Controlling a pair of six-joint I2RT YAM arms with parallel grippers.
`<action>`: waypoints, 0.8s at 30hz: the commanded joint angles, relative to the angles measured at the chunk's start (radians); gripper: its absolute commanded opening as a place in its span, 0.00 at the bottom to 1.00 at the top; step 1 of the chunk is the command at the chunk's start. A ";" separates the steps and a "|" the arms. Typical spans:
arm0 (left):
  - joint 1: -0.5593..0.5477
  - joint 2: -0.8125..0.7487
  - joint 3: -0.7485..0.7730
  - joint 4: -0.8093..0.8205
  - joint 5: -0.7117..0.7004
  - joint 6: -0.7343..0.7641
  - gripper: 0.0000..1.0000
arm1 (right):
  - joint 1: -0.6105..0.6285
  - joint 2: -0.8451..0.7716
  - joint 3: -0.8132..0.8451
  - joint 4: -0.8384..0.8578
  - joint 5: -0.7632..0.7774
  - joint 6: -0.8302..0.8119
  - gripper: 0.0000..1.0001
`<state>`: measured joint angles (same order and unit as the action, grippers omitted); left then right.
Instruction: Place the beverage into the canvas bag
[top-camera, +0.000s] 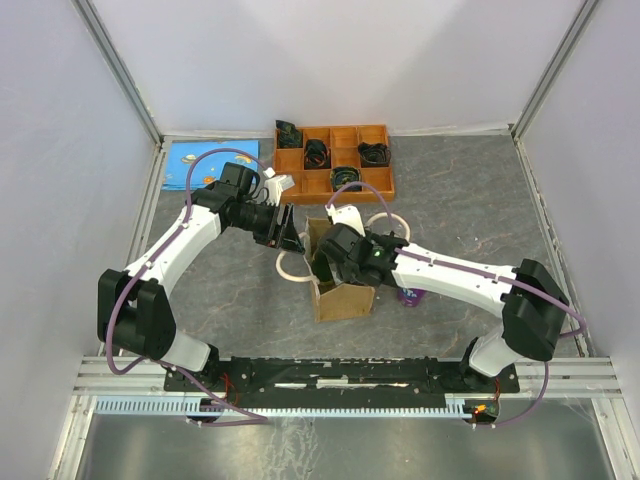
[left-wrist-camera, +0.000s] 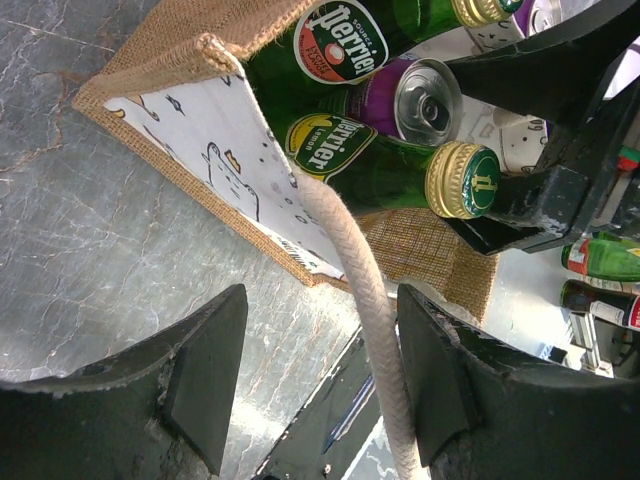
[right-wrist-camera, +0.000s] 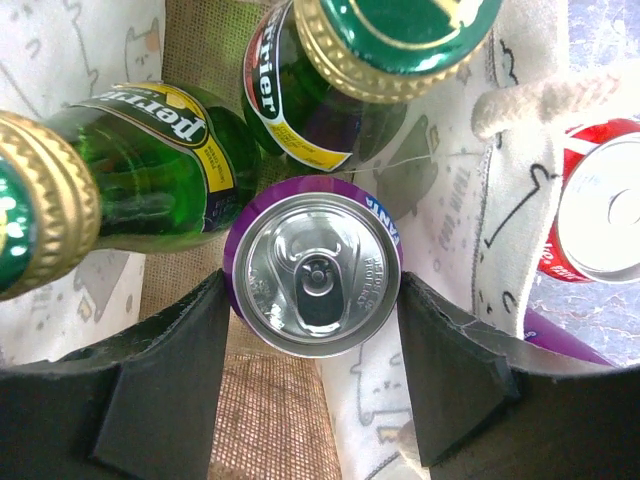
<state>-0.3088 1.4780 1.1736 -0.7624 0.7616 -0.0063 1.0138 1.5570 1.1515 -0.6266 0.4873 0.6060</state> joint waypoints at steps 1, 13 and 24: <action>0.000 -0.023 0.033 0.002 0.026 0.050 0.68 | -0.002 -0.071 0.098 -0.019 0.036 -0.006 0.63; 0.000 -0.013 0.029 0.002 0.027 0.052 0.68 | -0.003 -0.062 0.090 -0.002 0.056 -0.029 0.70; 0.000 -0.008 0.026 0.001 0.027 0.052 0.68 | -0.002 -0.017 -0.010 0.187 0.074 -0.093 0.69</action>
<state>-0.3088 1.4780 1.1736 -0.7696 0.7620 0.0071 1.0138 1.5368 1.1339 -0.5907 0.4976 0.5613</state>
